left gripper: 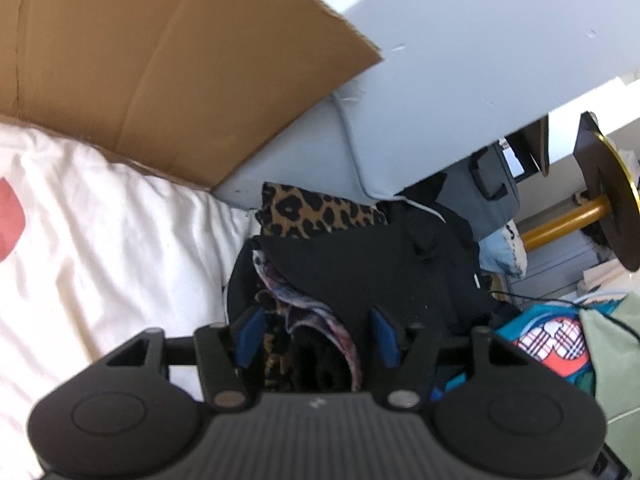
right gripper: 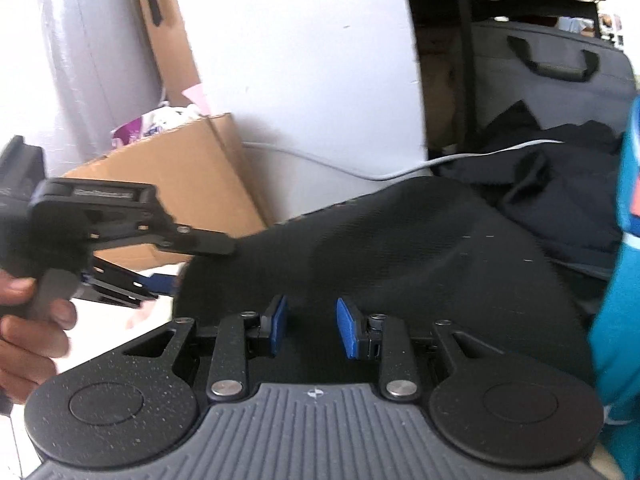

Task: Fold clothes
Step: 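Lower the pants onto the pile and open both grippers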

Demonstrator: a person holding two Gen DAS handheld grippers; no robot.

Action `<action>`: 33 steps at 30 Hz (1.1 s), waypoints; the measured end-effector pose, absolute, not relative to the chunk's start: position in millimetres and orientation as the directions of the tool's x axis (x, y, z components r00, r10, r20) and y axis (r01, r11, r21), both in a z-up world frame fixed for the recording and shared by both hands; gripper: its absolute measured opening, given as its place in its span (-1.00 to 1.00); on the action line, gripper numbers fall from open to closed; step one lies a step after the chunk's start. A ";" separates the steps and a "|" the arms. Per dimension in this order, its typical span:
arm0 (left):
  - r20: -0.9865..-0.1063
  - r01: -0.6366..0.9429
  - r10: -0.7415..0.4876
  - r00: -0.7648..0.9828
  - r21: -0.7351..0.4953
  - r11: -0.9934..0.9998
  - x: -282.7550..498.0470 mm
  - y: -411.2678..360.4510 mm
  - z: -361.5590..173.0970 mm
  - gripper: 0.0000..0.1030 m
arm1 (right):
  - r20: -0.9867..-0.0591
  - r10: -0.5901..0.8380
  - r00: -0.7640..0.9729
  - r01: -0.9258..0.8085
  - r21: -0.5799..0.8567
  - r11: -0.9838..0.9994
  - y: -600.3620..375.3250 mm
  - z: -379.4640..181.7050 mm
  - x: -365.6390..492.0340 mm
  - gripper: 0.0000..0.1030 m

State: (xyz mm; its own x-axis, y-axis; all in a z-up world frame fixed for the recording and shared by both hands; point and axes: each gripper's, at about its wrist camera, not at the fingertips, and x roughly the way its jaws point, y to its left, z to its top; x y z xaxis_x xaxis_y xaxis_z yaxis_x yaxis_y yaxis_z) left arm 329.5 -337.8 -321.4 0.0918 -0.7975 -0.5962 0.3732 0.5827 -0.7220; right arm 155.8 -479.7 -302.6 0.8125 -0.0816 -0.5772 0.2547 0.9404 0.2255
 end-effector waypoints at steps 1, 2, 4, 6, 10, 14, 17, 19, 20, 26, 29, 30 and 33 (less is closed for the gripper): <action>-0.592 0.362 -0.801 0.089 -0.730 0.580 331.0 -338.5 -323.9 0.25 | -0.577 -0.074 0.814 0.249 0.231 0.941 -477.3 -302.4 158.4 -0.33; -0.584 0.338 -0.807 0.085 -0.745 0.575 332.9 -339.2 -328.1 0.32 | -0.577 -0.072 0.813 0.247 0.231 0.941 -474.9 -302.1 160.0 -0.33; -0.569 0.279 -0.818 0.079 -0.775 0.566 336.3 -339.9 -338.1 0.36 | -0.578 -0.067 0.813 0.242 0.230 0.943 -470.1 -301.5 163.3 -0.33; -0.558 0.237 -0.826 0.080 -0.794 0.559 338.8 -341.5 -346.9 0.36 | -0.579 -0.063 0.813 0.237 0.229 0.944 -465.4 -300.9 166.5 -0.32; -0.527 0.182 -0.846 0.073 -0.827 0.531 342.8 -345.3 -356.7 0.26 | -0.589 -0.058 0.806 0.244 0.242 0.939 -465.5 -301.6 167.9 -0.32; -0.499 0.152 -0.865 0.055 -0.852 0.501 348.2 -349.0 -357.2 -0.41 | -0.608 -0.052 0.792 0.246 0.240 0.939 -465.7 -306.7 170.5 -0.32; -0.489 0.163 -0.870 0.066 -0.855 0.493 356.7 -348.8 -348.9 -0.70 | -0.614 -0.051 0.788 0.246 0.238 0.940 -465.2 -309.0 172.6 -0.32; -0.486 0.173 -0.869 0.093 -0.852 0.495 363.9 -347.3 -341.3 -0.90 | -0.617 -0.051 0.785 0.249 0.239 0.939 -465.3 -308.9 175.1 -0.32; -0.483 0.173 -0.869 0.113 -0.851 0.495 368.2 -346.0 -337.4 -0.92 | -0.618 -0.050 0.784 0.251 0.241 0.937 -465.3 -308.9 176.1 -0.32; -0.480 0.207 -0.858 0.181 -0.835 0.510 386.2 -342.3 -317.5 -0.93 | -0.596 -0.053 0.801 0.250 0.252 0.935 -469.5 -303.0 179.4 -0.33; -0.489 0.225 -0.852 0.186 -0.823 0.522 389.1 -344.1 -313.9 -0.93 | -0.592 -0.048 0.804 0.245 0.257 0.935 -473.3 -300.4 184.0 -0.33; -0.492 0.227 -0.850 0.187 -0.820 0.525 389.0 -344.8 -313.9 -0.93 | -0.594 -0.045 0.803 0.244 0.259 0.934 -473.6 -300.6 186.2 -0.33; -0.504 0.235 -0.841 0.196 -0.808 0.540 389.3 -345.7 -314.5 -0.93 | -0.607 -0.034 0.794 0.239 0.260 0.935 -473.9 -302.8 193.3 -0.33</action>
